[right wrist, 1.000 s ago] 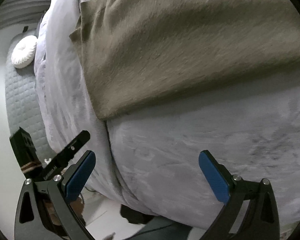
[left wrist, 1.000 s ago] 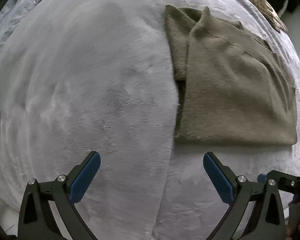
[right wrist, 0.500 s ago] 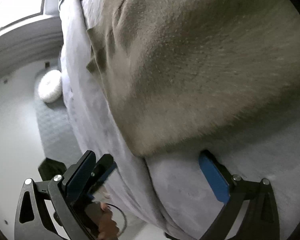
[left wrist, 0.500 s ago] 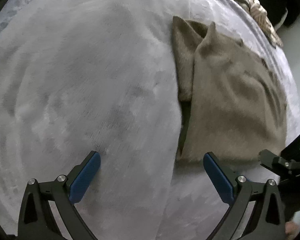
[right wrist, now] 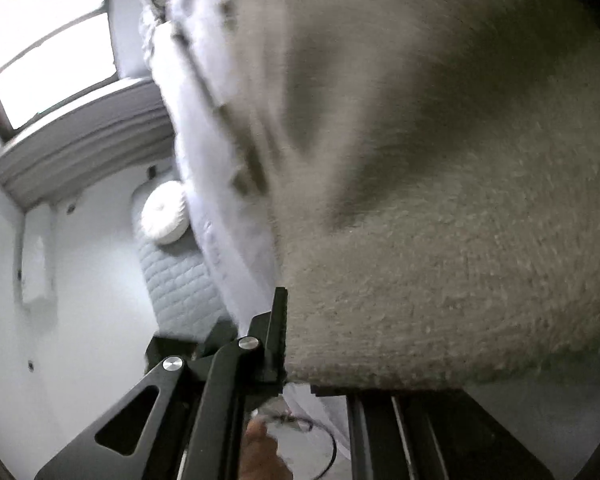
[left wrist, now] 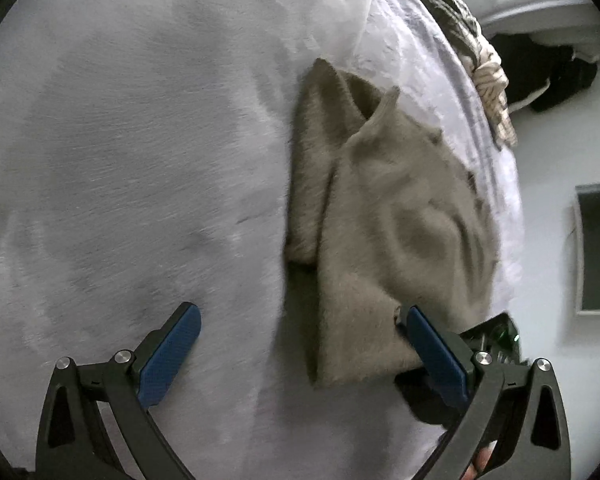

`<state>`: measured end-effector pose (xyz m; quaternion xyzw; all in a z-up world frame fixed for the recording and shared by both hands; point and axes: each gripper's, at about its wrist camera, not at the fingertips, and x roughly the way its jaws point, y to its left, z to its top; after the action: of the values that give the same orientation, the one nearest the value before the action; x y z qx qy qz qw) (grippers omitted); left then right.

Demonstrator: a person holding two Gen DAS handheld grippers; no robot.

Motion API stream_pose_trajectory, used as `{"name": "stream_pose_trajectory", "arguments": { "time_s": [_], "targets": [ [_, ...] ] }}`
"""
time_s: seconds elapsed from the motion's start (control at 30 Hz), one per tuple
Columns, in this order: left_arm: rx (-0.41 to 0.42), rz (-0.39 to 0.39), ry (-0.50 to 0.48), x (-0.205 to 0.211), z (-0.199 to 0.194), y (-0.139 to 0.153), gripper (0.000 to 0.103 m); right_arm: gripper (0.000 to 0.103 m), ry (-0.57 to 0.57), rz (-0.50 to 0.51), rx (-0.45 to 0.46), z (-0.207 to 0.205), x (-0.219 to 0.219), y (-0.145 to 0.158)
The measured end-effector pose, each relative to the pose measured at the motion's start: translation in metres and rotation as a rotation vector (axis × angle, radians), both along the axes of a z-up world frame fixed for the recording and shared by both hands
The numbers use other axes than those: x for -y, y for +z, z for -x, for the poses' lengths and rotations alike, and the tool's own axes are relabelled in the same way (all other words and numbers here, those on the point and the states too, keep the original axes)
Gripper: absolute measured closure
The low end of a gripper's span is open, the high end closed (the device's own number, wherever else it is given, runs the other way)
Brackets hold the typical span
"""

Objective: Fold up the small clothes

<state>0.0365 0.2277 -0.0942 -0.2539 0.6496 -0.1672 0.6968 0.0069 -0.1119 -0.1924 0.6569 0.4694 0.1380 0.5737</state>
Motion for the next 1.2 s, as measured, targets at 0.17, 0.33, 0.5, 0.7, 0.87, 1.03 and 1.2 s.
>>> {"name": "stream_pose_trajectory", "arguments": {
  "time_s": [0.17,0.33,0.5,0.7,0.87,1.03,1.2],
  "targets": [
    [-0.015,0.090,-0.046,0.027,-0.026,-0.008,0.000,0.094,0.062,0.021,0.076,-0.009,0.006,0.025],
    [-0.058,0.151,-0.082,0.057,-0.053,-0.025,0.000,0.094,0.136,0.080,0.095,-0.016,0.007,0.036],
    [-0.048,0.116,-0.118,0.092,-0.066,-0.025,0.000,0.094,0.196,0.108,0.070,-0.014,0.006,0.030],
    [-0.008,-0.035,-0.170,0.121,-0.070,-0.029,0.042,0.090,0.294,0.166,0.005,-0.008,0.015,0.026],
    [-0.006,-0.074,-0.169,0.124,-0.072,-0.034,0.045,0.028,0.432,0.314,-0.037,-0.004,0.044,0.047],
    [0.017,-0.130,-0.190,0.129,-0.071,-0.033,0.045,0.047,0.390,0.519,0.026,-0.021,0.097,0.081],
    [0.023,-0.155,-0.183,0.133,-0.072,-0.034,0.045,0.093,0.319,0.643,0.015,-0.055,0.130,0.075]
  ]
}}
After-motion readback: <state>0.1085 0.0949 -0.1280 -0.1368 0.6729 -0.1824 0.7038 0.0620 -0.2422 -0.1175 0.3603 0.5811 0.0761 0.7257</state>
